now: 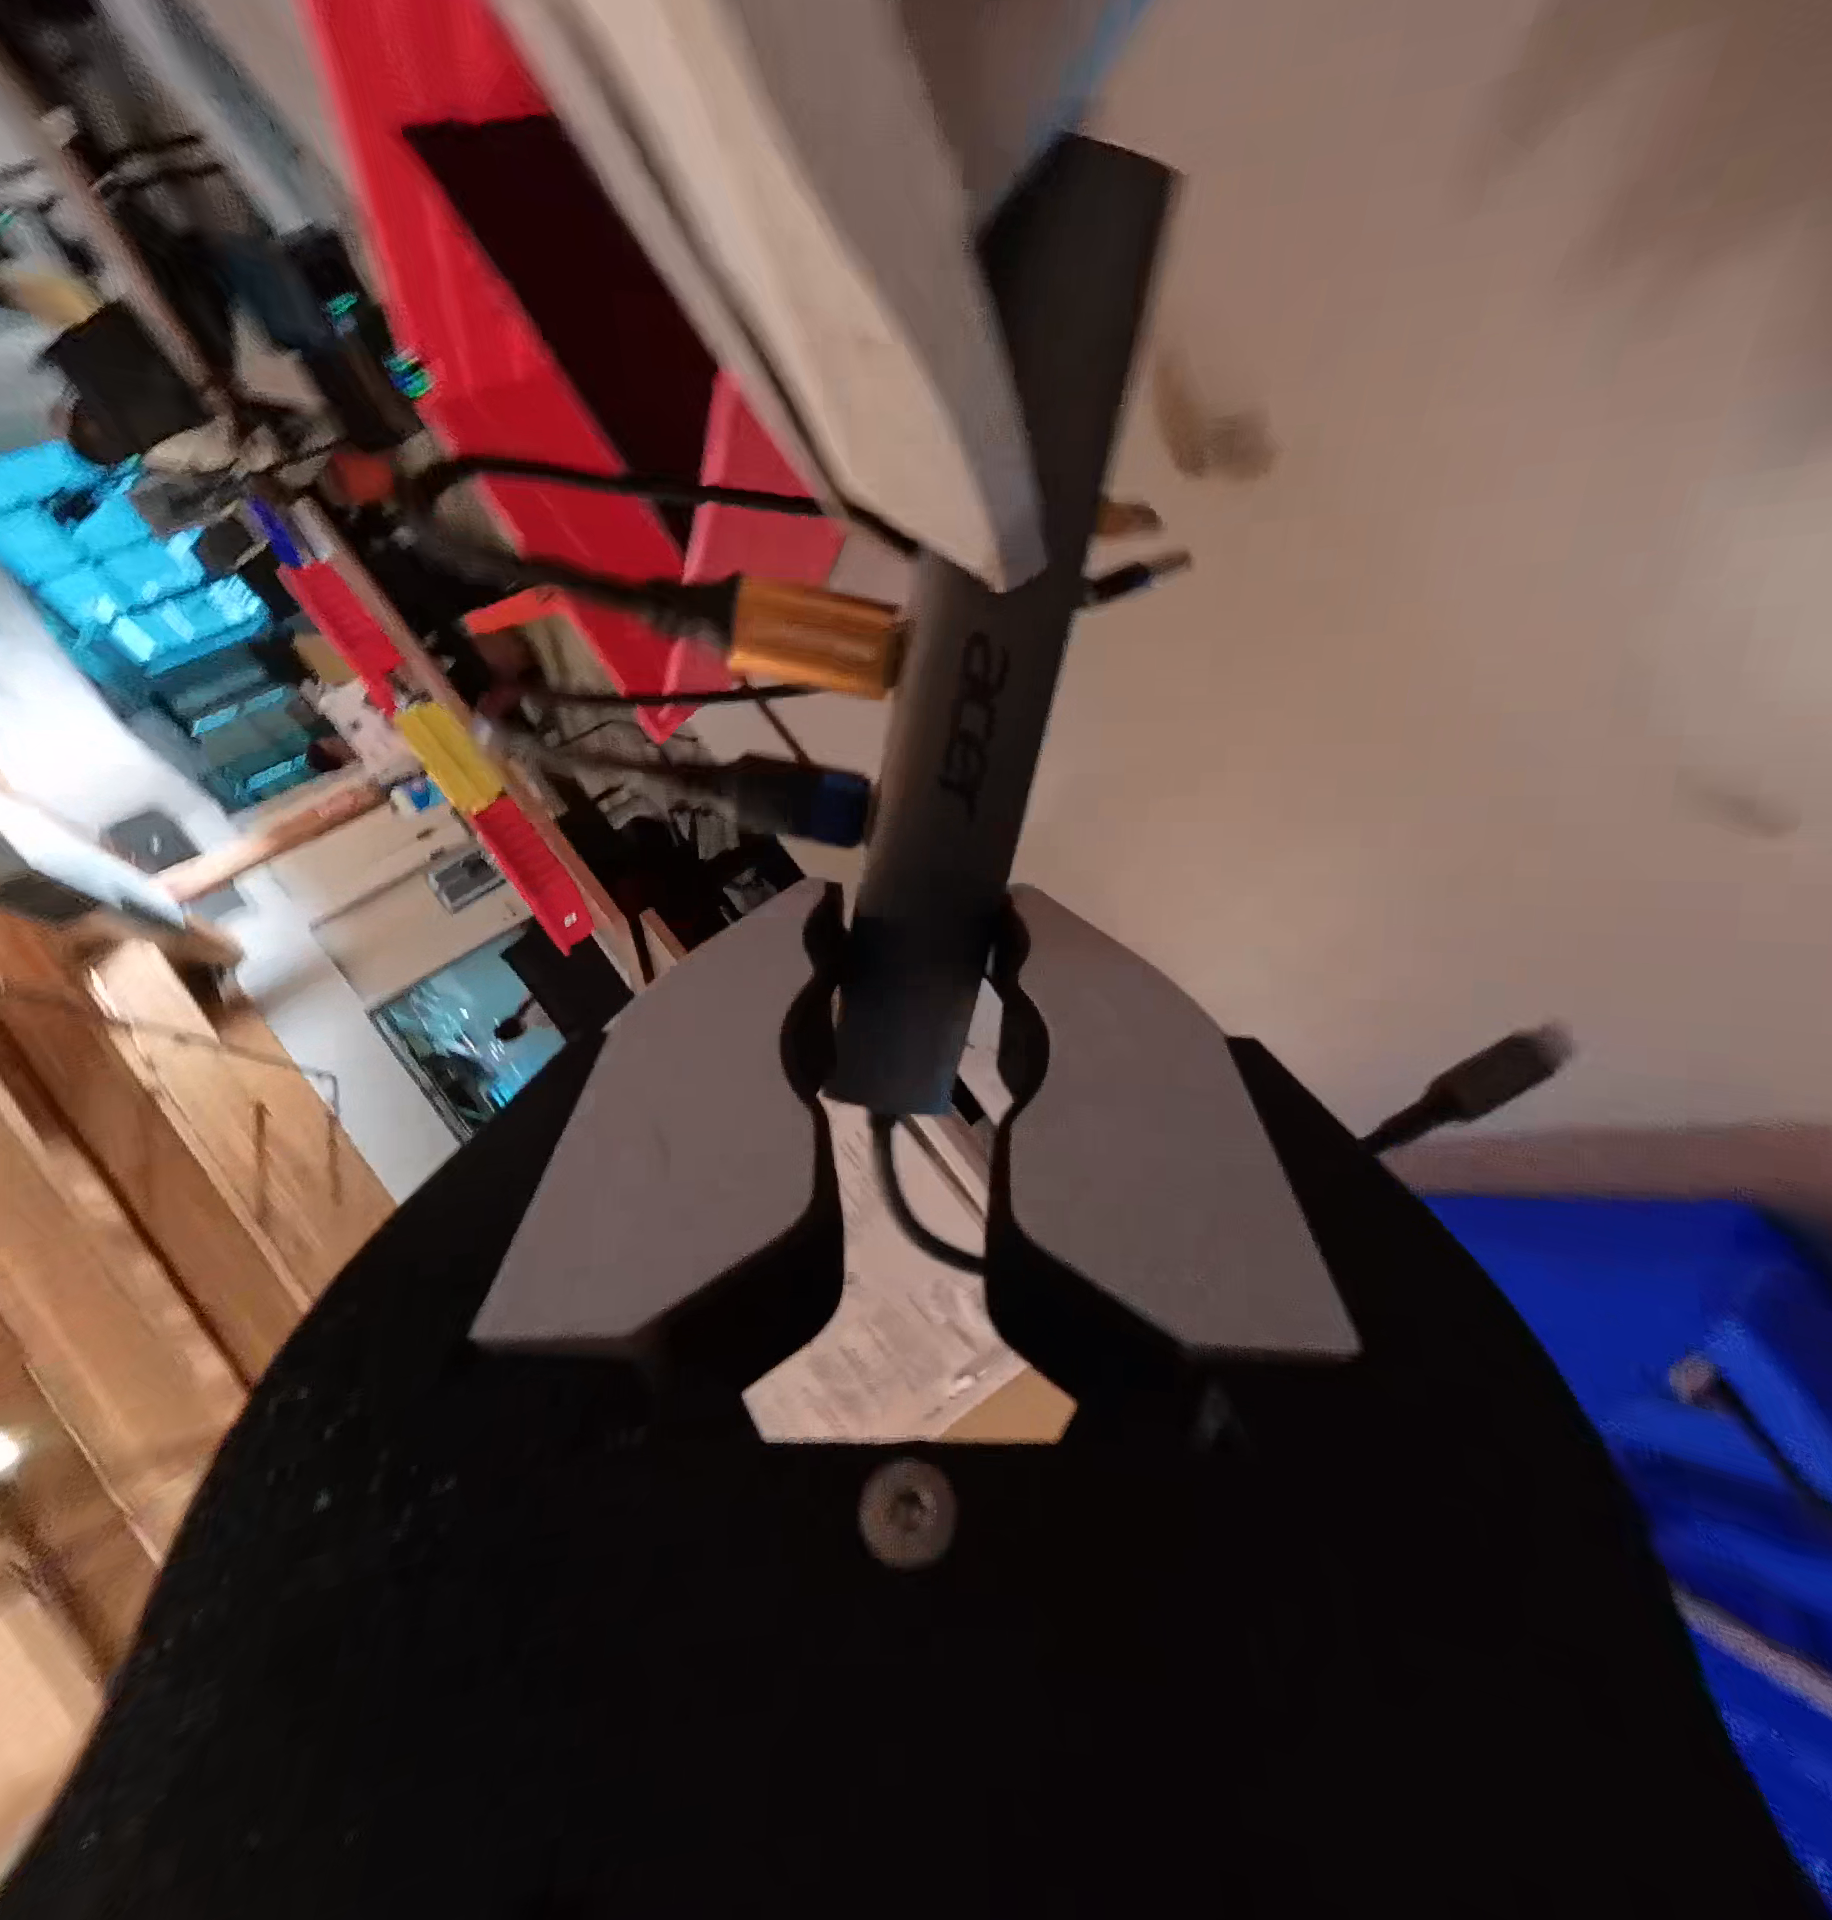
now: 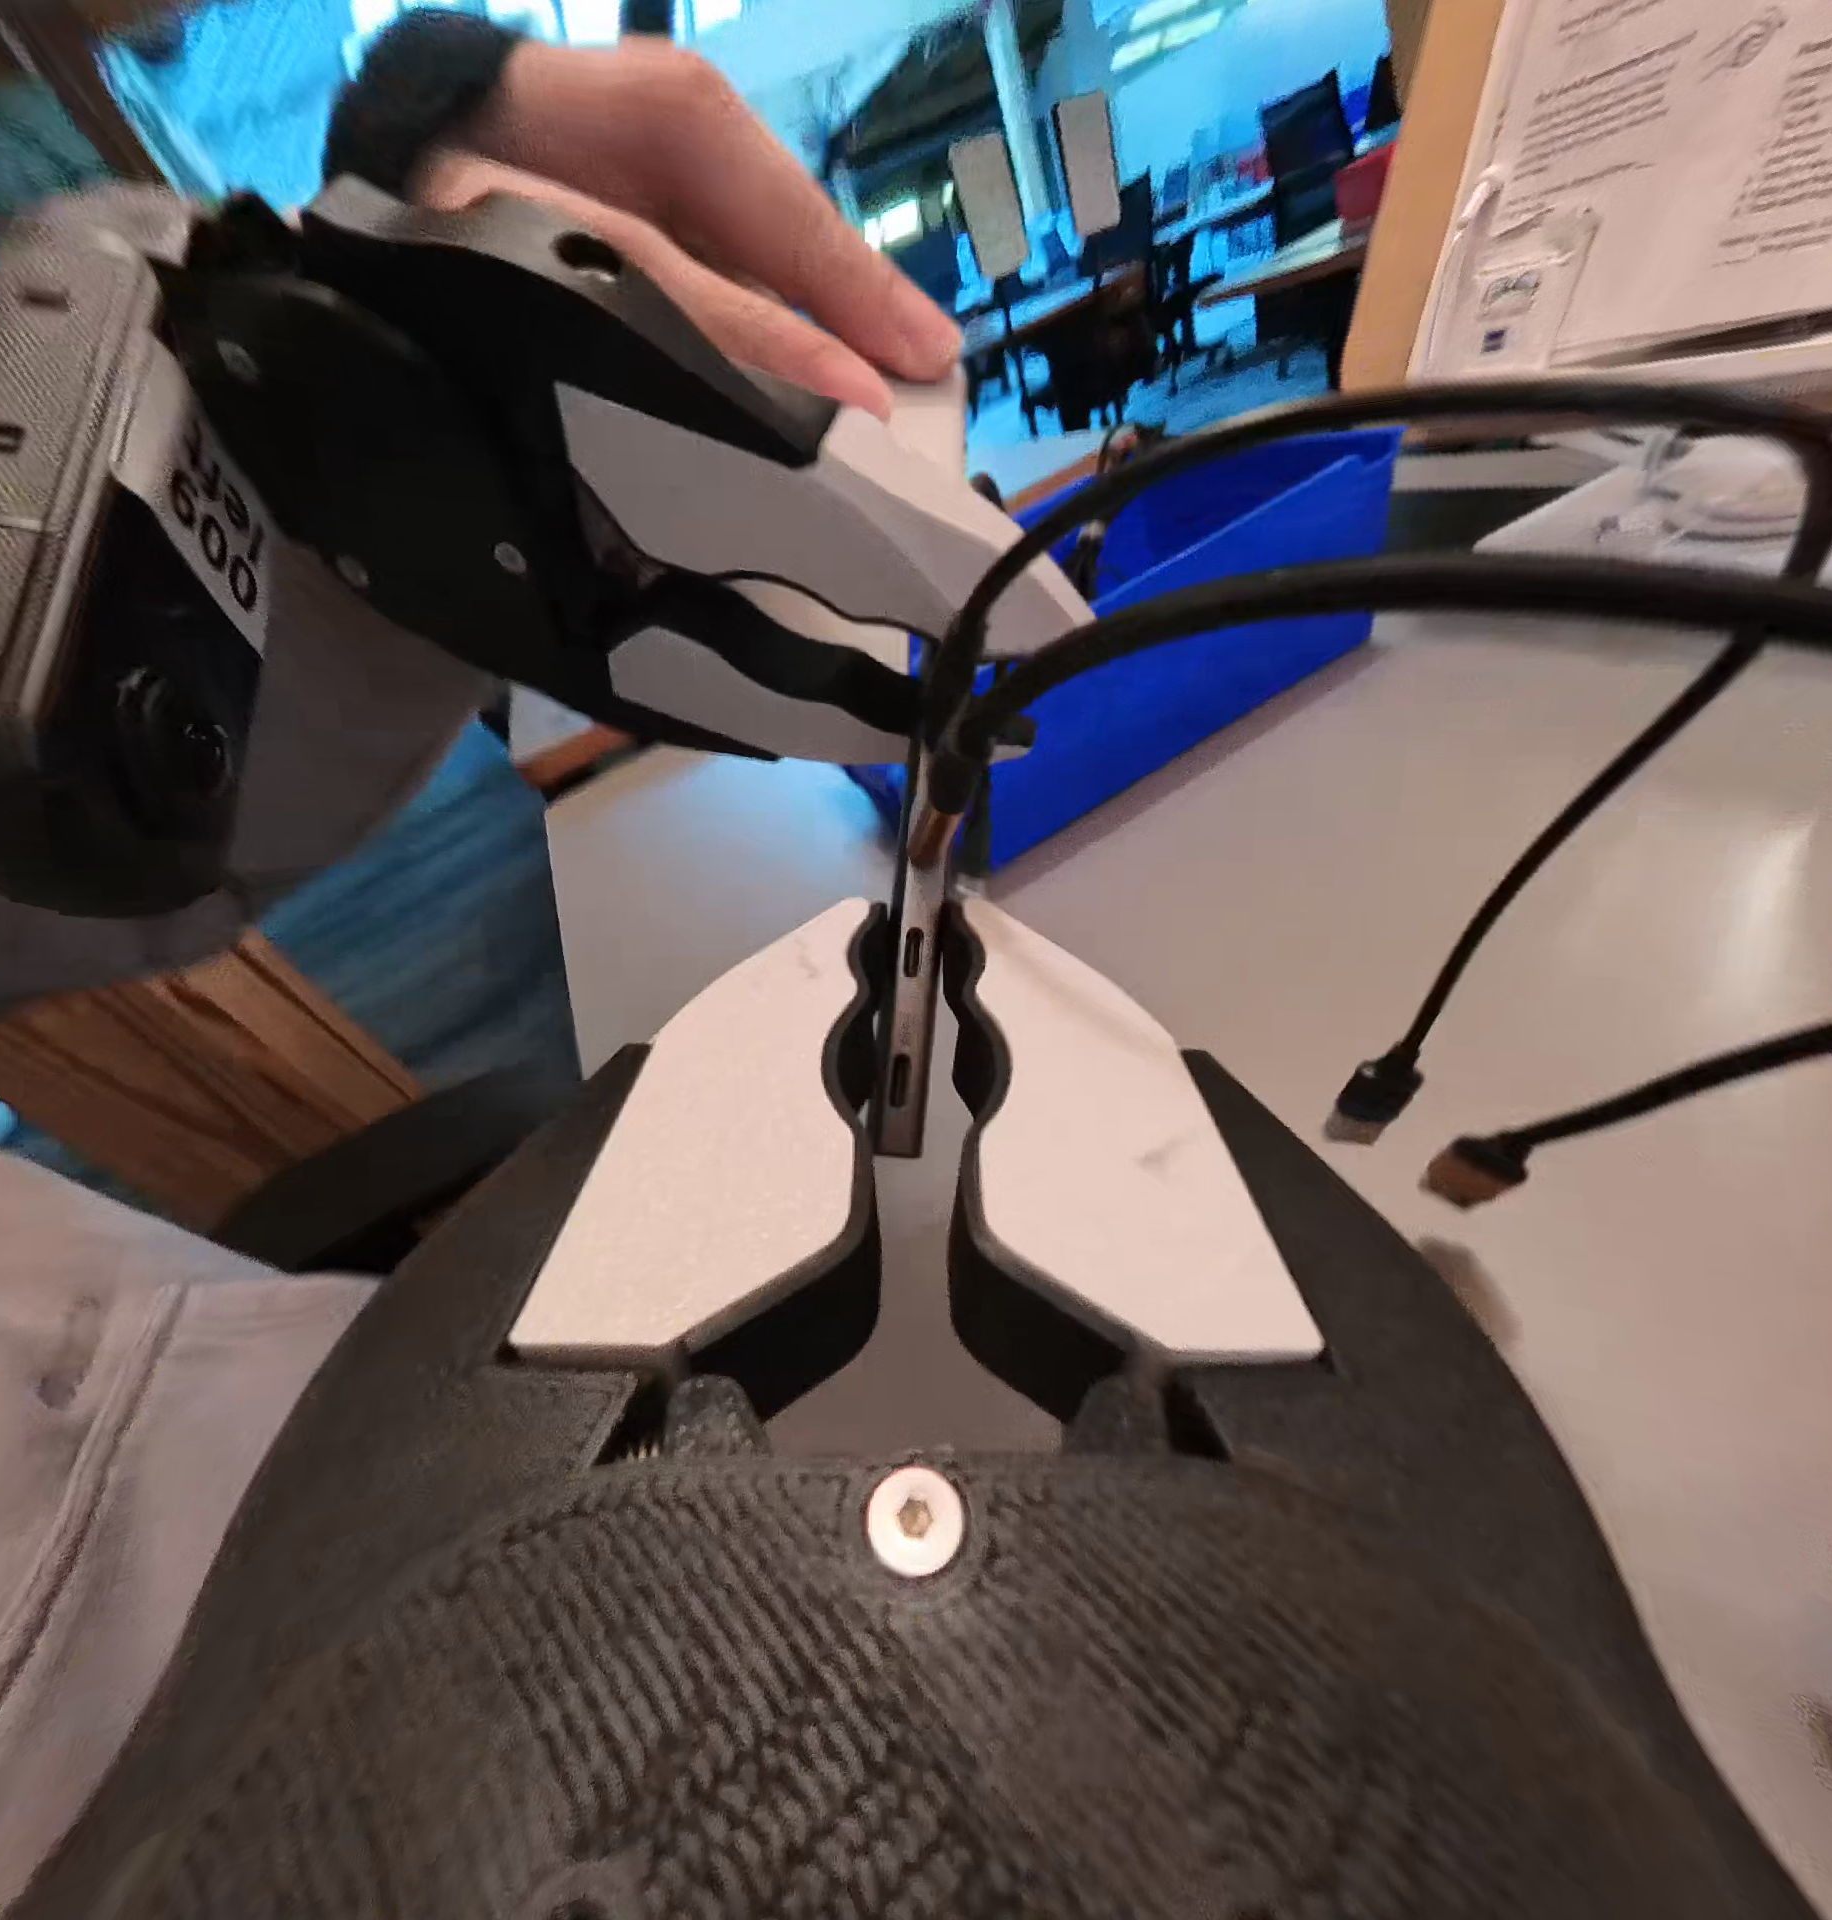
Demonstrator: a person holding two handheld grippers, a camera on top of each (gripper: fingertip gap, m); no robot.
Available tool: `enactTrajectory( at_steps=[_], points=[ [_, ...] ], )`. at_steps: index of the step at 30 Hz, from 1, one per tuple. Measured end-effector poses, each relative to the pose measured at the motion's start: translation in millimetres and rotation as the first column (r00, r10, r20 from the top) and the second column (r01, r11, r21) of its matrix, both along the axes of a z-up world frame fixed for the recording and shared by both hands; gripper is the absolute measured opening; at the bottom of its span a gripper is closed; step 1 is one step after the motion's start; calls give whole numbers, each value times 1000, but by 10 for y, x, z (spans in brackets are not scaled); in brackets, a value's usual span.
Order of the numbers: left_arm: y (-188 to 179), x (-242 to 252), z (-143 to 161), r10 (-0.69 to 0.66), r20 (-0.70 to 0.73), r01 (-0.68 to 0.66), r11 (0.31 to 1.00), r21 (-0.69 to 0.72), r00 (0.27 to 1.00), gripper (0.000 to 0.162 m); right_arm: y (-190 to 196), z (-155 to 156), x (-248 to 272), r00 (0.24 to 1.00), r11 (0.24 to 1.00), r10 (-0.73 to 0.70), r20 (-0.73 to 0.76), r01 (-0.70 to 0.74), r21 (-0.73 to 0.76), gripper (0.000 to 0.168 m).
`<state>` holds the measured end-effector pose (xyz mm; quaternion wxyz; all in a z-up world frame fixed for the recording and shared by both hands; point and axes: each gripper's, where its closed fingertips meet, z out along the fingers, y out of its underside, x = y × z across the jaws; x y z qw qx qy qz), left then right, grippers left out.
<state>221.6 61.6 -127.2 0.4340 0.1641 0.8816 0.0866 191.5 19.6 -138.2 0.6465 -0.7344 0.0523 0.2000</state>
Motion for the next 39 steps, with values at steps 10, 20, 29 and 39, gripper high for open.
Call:
enactTrajectory(
  at_steps=[10,20,29,39],
  points=[
    [129,-129,985,435,-54,-51,-20,-999,899,49,-127,510,299,737,864,168,-655,210,458,9],
    [-279,-203,513,-343,-366,-484,-760,-433,865,18,112,446,-55,836,897,93,-541,165,410,9],
    [-114,-191,77,-274,-593,-593,-669,-448,757,10,92,74,-417,987,987,119,-111,-130,-99,35],
    [-709,-547,-228,-381,-699,-797,-283,-534,604,10,-89,176,82,997,999,-36,-72,36,0,35]
  ],
)
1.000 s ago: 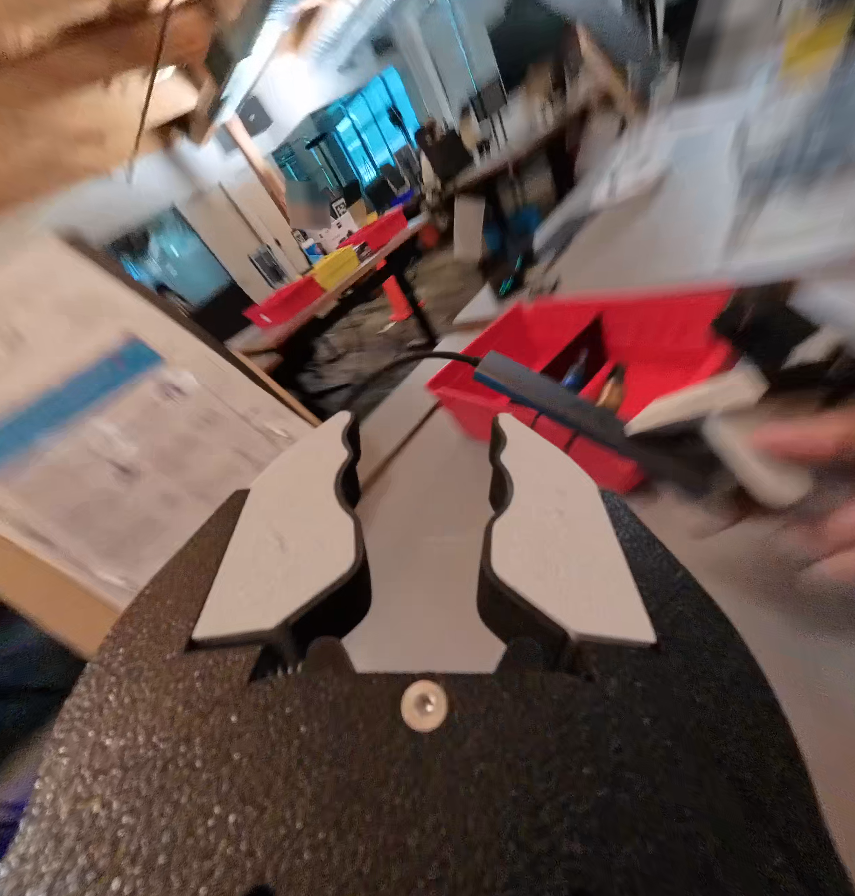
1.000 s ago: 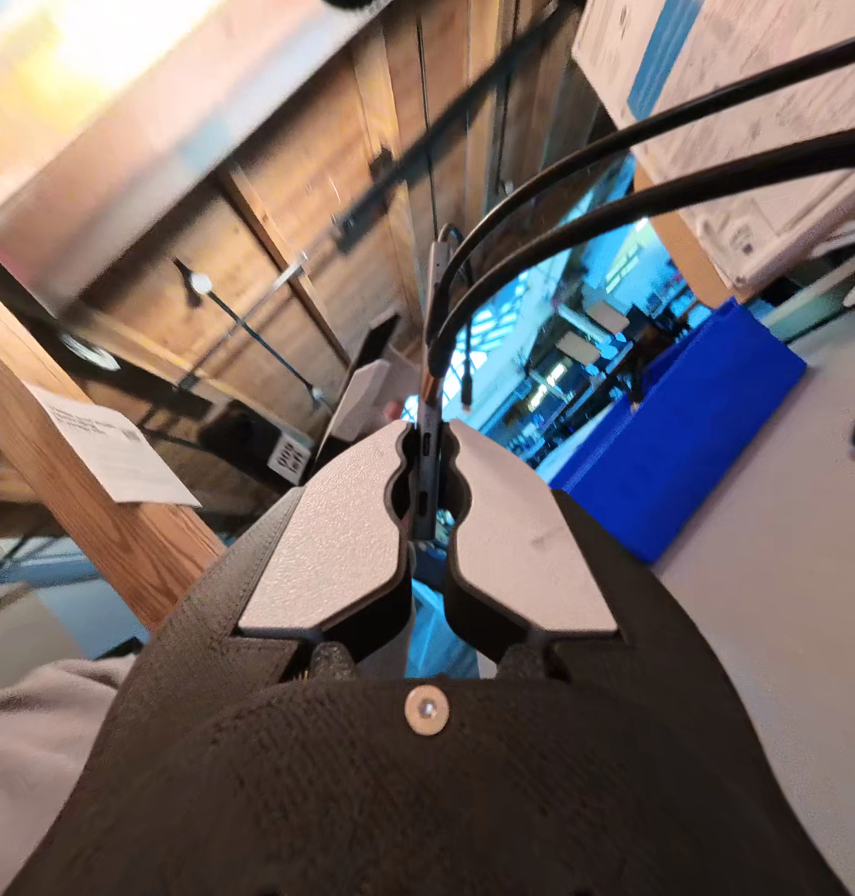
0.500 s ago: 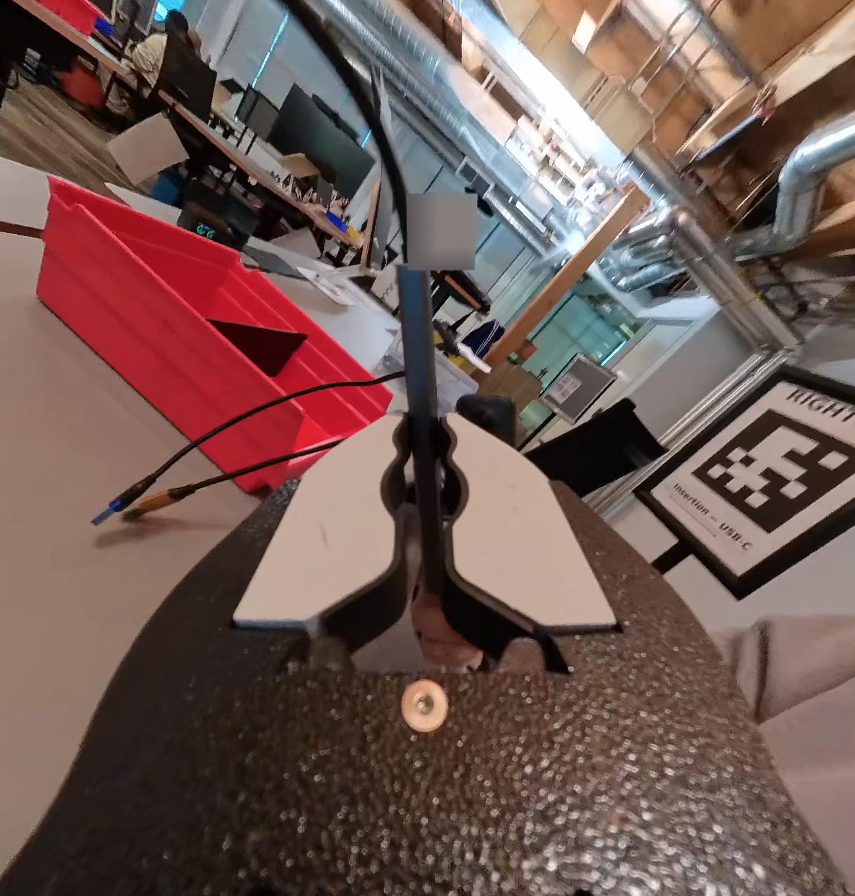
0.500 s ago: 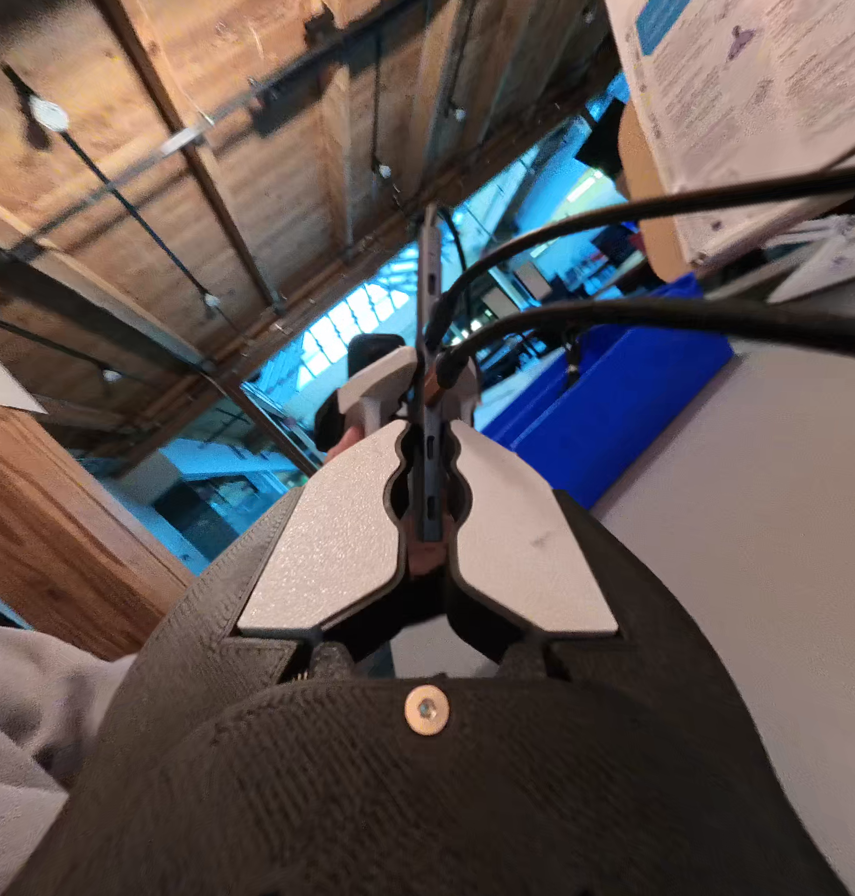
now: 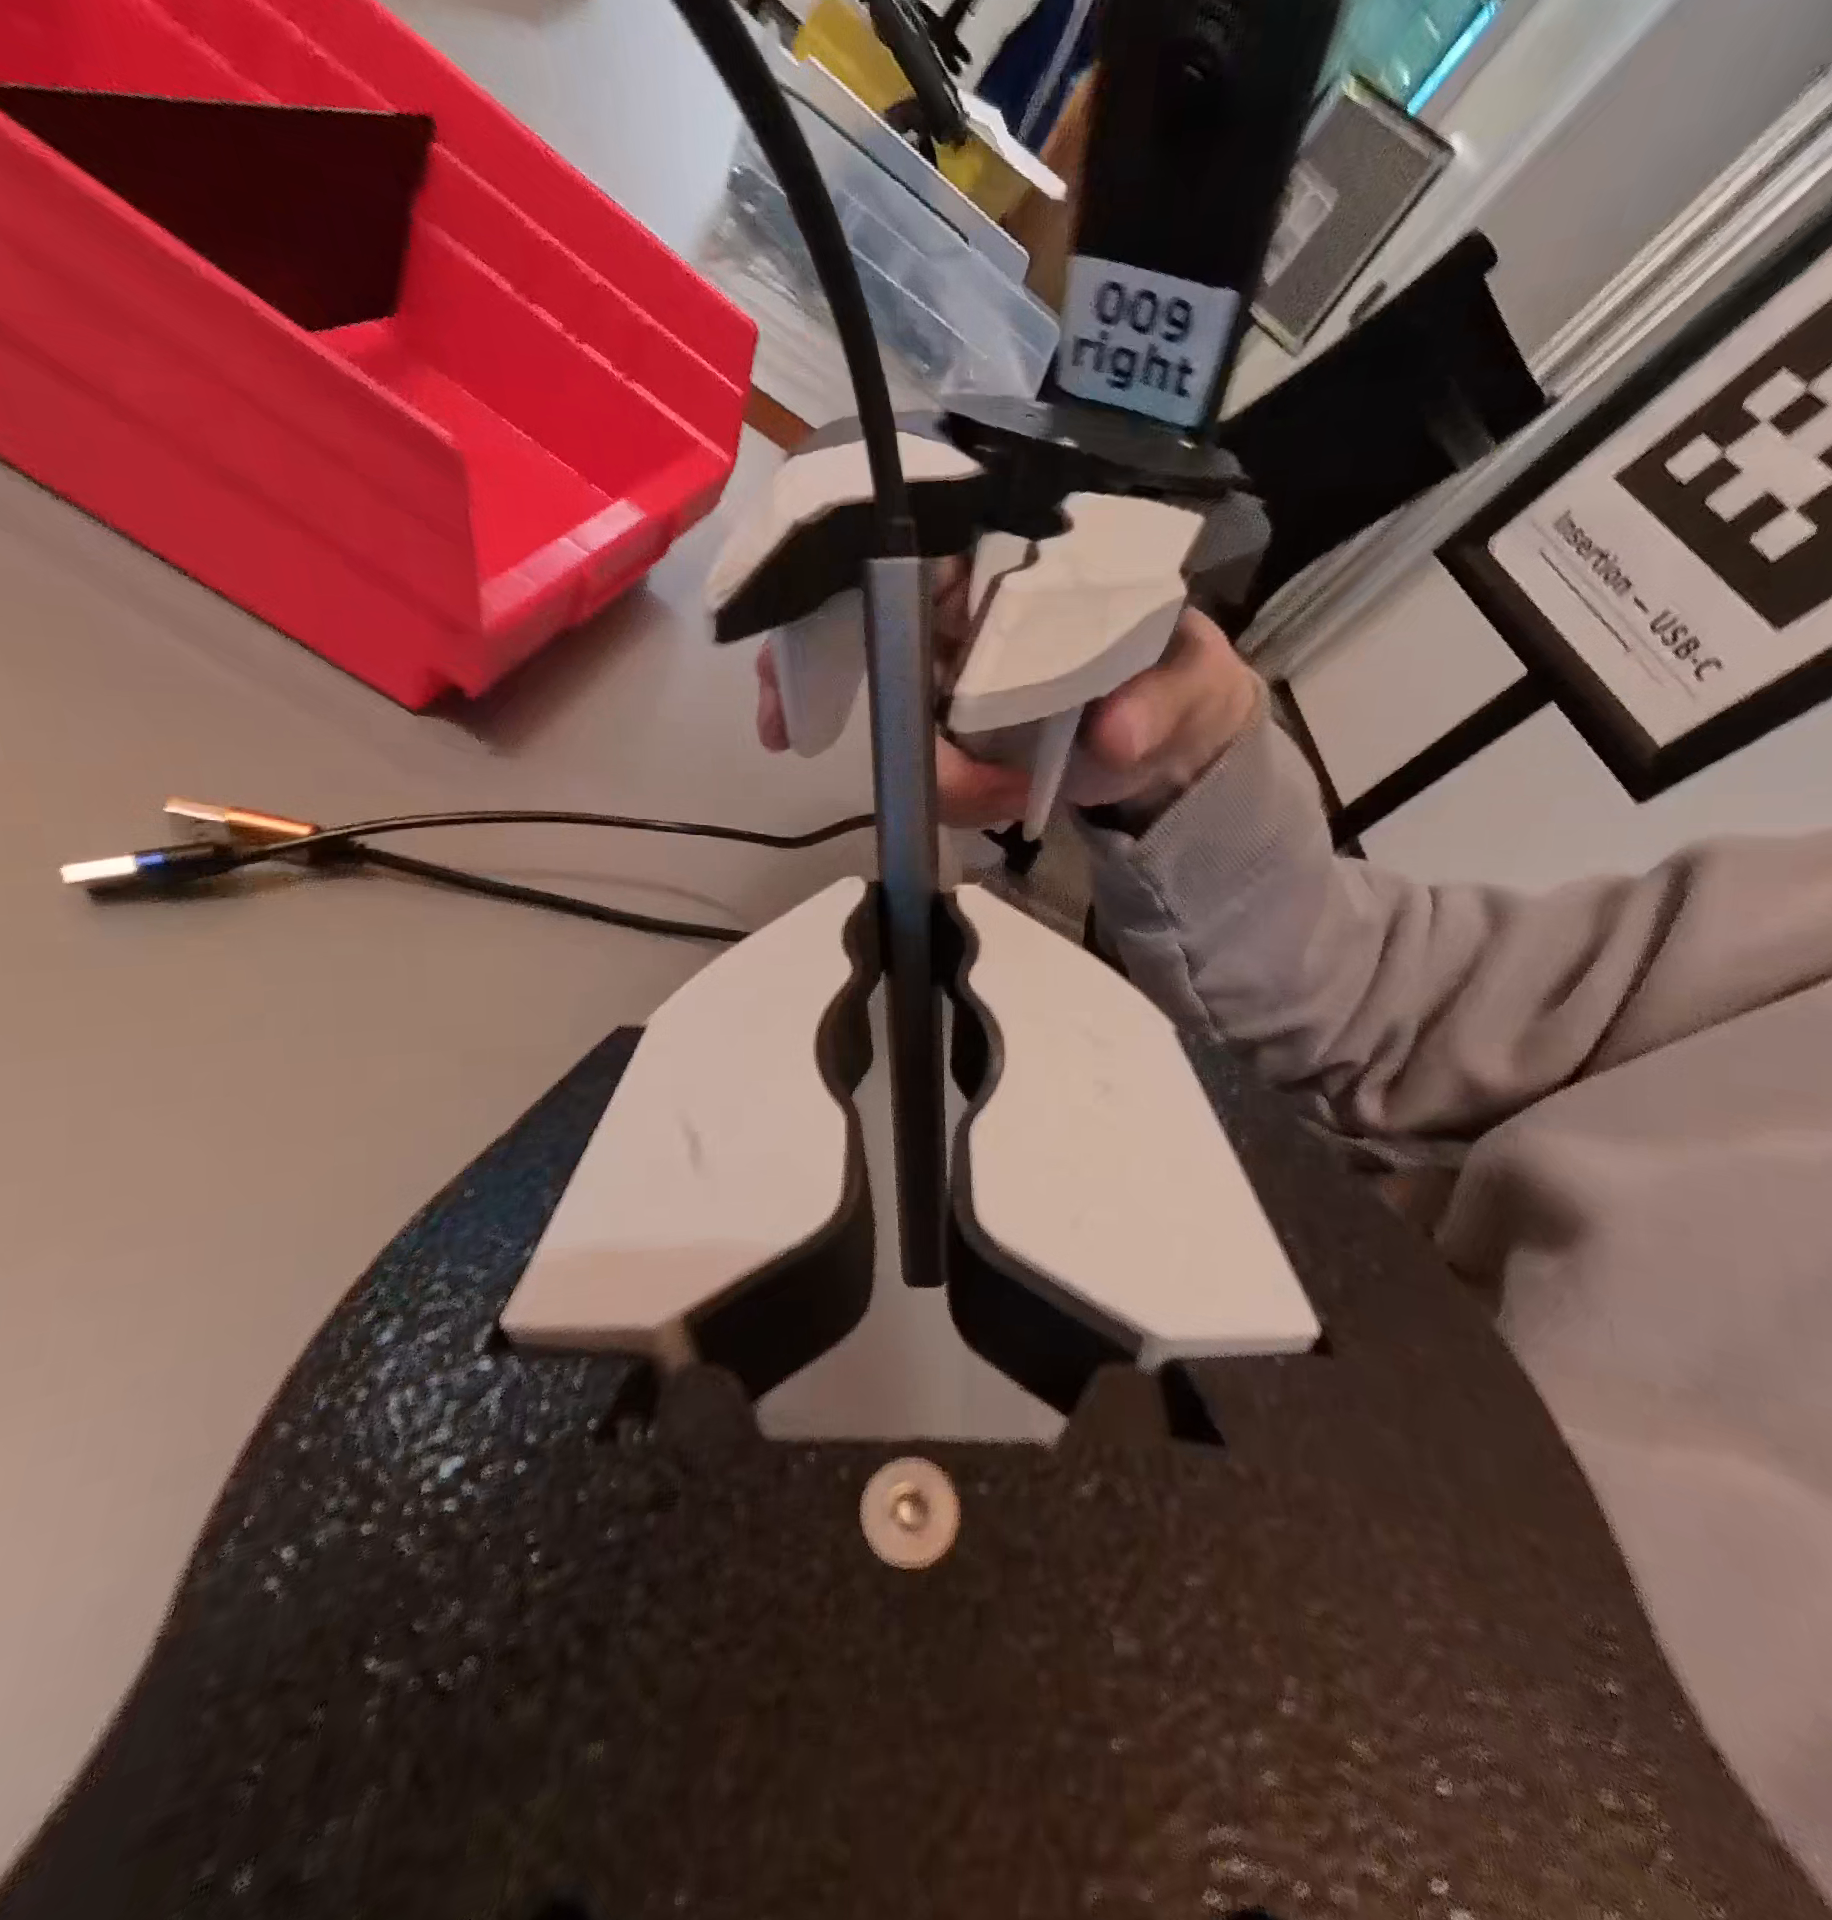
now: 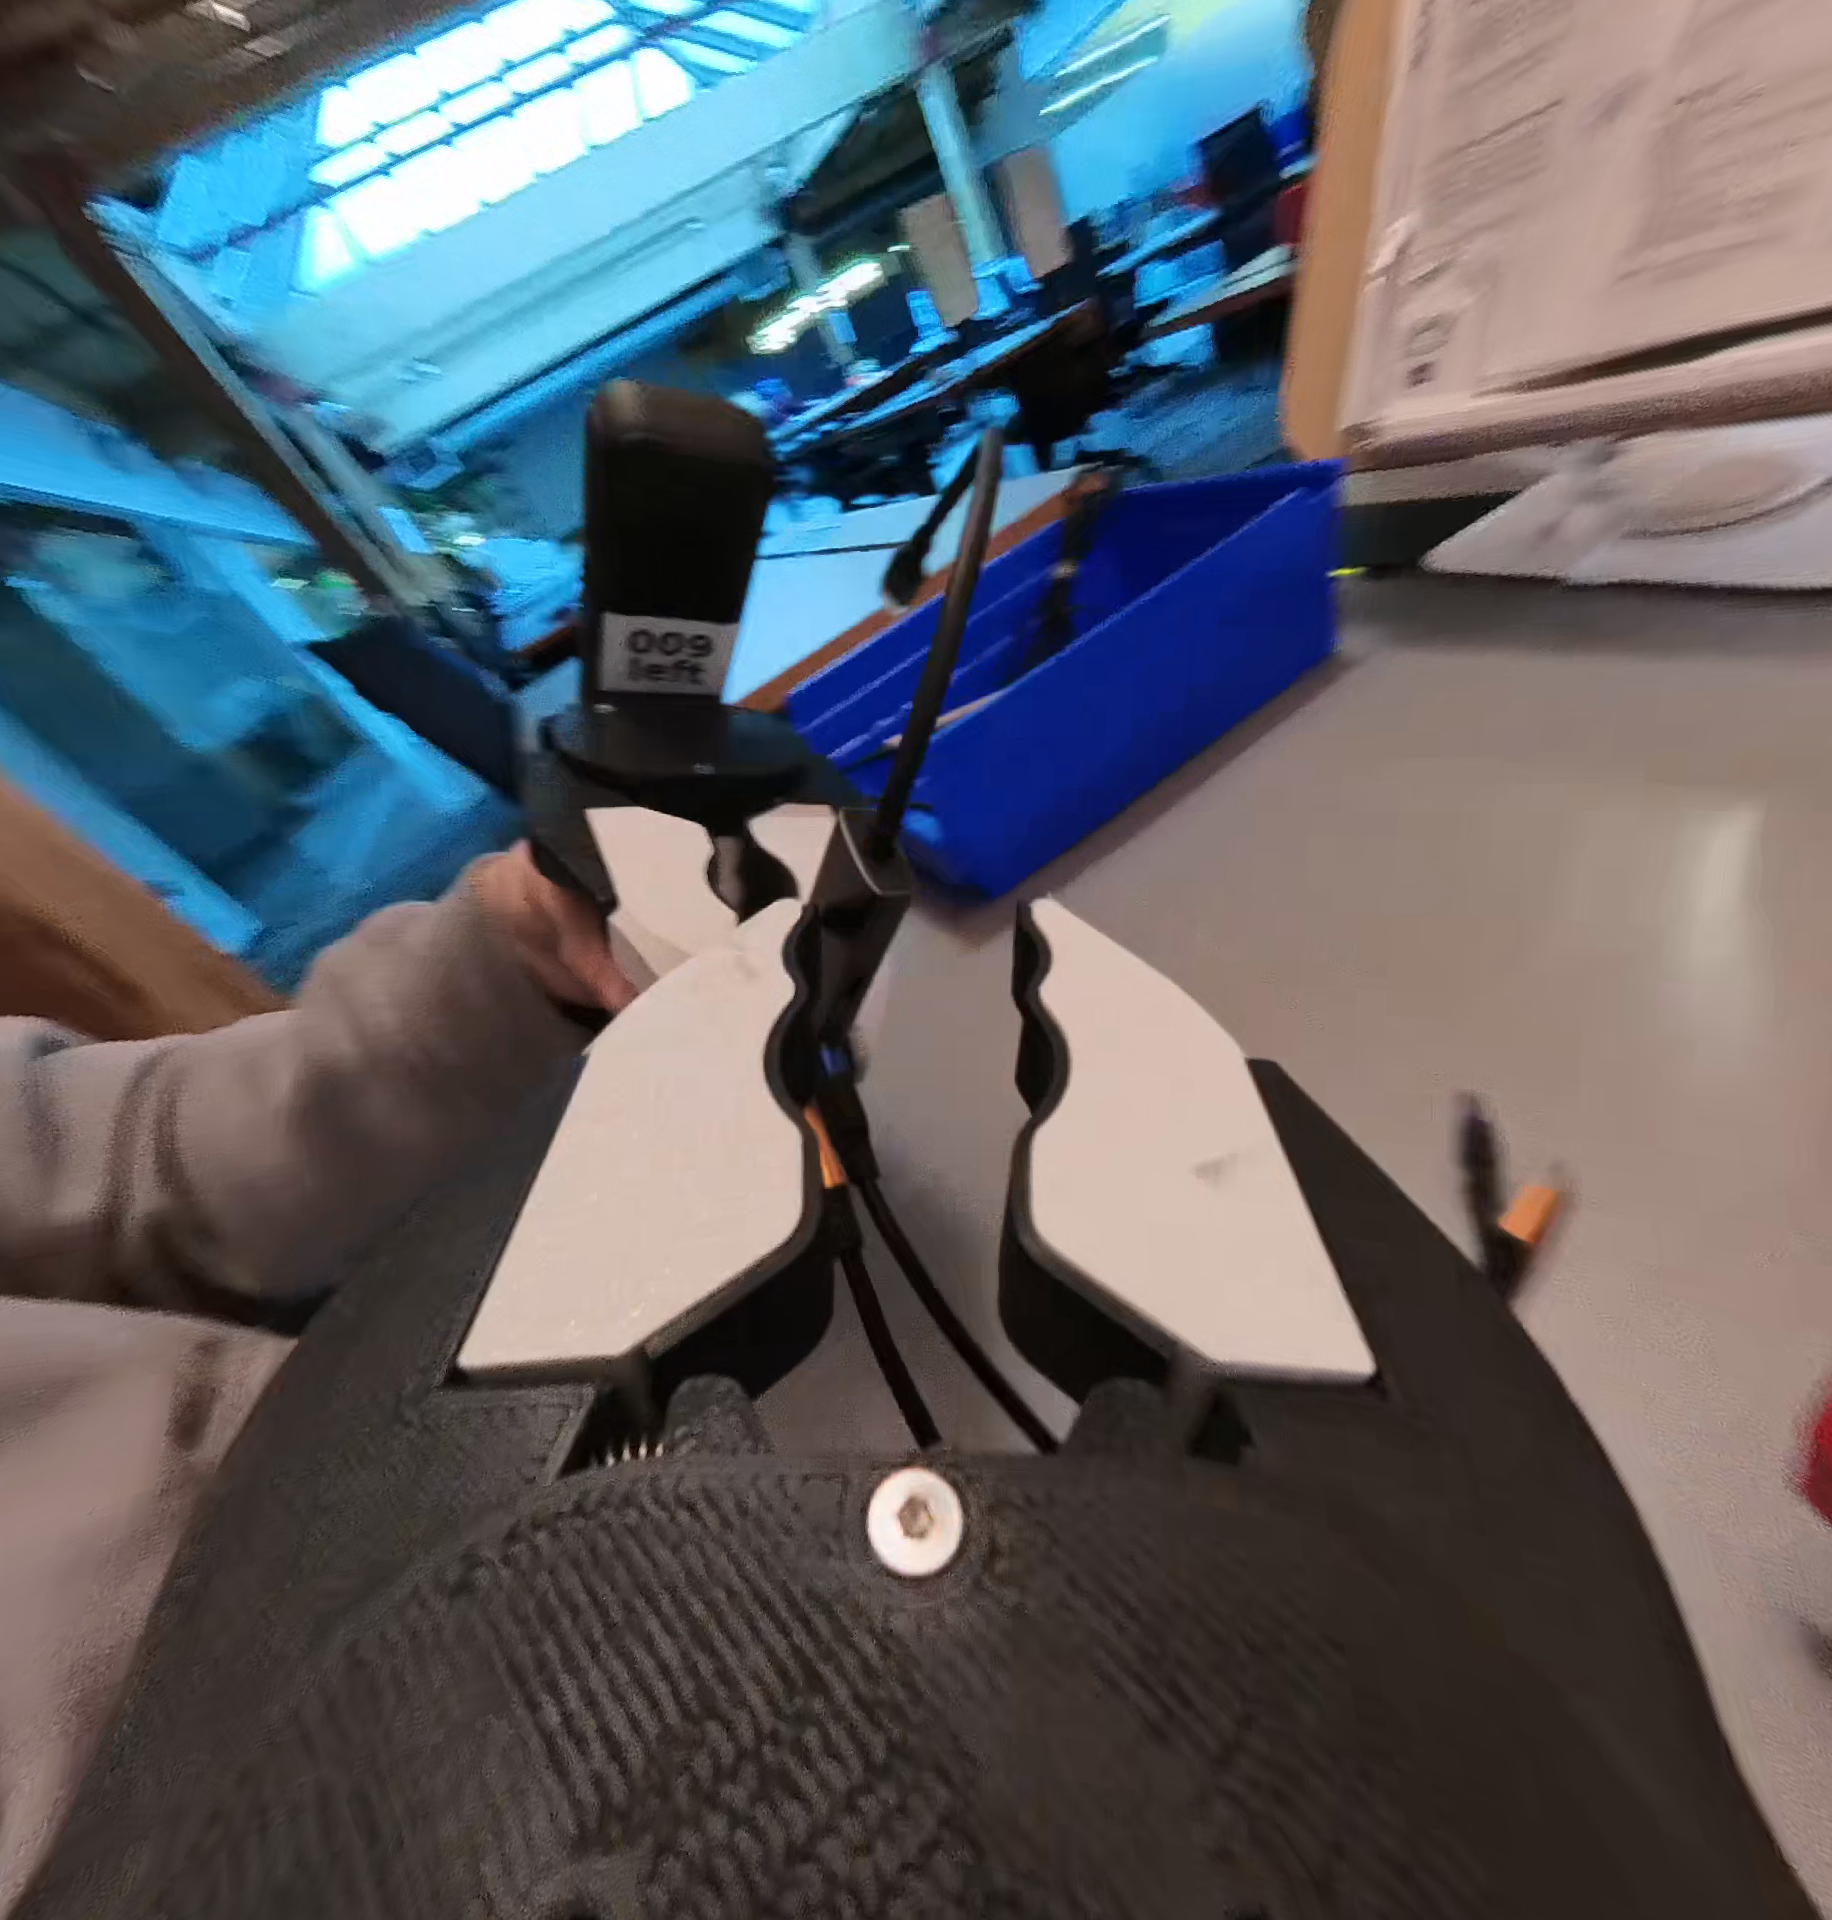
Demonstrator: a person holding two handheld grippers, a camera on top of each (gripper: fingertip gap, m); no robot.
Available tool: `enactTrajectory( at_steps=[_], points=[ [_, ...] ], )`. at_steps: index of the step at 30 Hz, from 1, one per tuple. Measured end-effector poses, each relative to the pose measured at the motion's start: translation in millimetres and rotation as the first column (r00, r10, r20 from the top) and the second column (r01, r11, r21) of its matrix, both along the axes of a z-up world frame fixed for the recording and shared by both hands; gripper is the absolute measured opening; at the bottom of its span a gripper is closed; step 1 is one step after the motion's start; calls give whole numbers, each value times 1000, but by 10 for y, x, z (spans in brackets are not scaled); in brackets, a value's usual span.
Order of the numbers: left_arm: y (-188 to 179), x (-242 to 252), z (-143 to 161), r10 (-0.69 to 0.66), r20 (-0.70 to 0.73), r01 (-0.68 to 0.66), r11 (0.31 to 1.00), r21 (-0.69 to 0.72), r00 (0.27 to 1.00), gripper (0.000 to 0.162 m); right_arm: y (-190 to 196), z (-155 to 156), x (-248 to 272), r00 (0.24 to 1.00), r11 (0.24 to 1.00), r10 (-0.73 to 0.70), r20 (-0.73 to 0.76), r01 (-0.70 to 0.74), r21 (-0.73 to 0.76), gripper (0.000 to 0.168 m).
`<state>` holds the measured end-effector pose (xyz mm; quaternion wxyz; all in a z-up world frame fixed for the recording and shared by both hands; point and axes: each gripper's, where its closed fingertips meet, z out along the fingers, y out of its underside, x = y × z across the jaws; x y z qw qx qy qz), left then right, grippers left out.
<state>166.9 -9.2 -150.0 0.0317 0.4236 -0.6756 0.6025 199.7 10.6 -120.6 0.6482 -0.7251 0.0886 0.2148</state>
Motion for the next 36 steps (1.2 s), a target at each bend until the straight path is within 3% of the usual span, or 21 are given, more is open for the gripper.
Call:
enactTrajectory(
  at_steps=[4,7,8,9,10,12,14,16,20,24,33,36],
  points=[
    [-51,-15,-14,-33,41,33,999,20,999,10,10,98,-150,990,985,134,-39,-129,117,13],
    [32,115,111,72,192,-80,996,36,979,14,20,220,-6,973,976,94,-209,-49,211,10],
    [85,172,170,136,282,-158,986,56,950,22,-1,260,96,950,968,73,-305,6,251,10],
    [139,208,217,192,382,-241,967,84,904,41,-36,288,200,909,956,70,-412,57,287,10],
    [185,216,241,225,482,-319,940,123,847,50,-80,302,305,854,942,78,-515,106,319,10],
    [277,188,247,232,661,-472,856,209,713,49,-145,268,455,763,925,102,-638,162,343,10],
    [325,138,265,189,800,-590,772,237,569,43,-145,185,495,732,933,110,-672,158,324,10],
    [324,118,231,143,850,-640,723,260,507,43,-115,136,472,713,939,123,-691,141,312,10],
    [319,154,138,125,856,-663,691,287,501,42,-34,125,359,688,941,169,-706,102,324,10],
    [304,146,167,147,868,-676,692,252,475,25,15,91,321,680,942,169,-713,102,320,9],
    [378,164,26,211,842,-707,661,252,497,25,72,-32,330,648,947,142,-748,131,293,10],
    [393,149,17,230,826,-712,651,263,515,25,95,-76,320,698,956,119,-707,113,272,10]
  ],
)
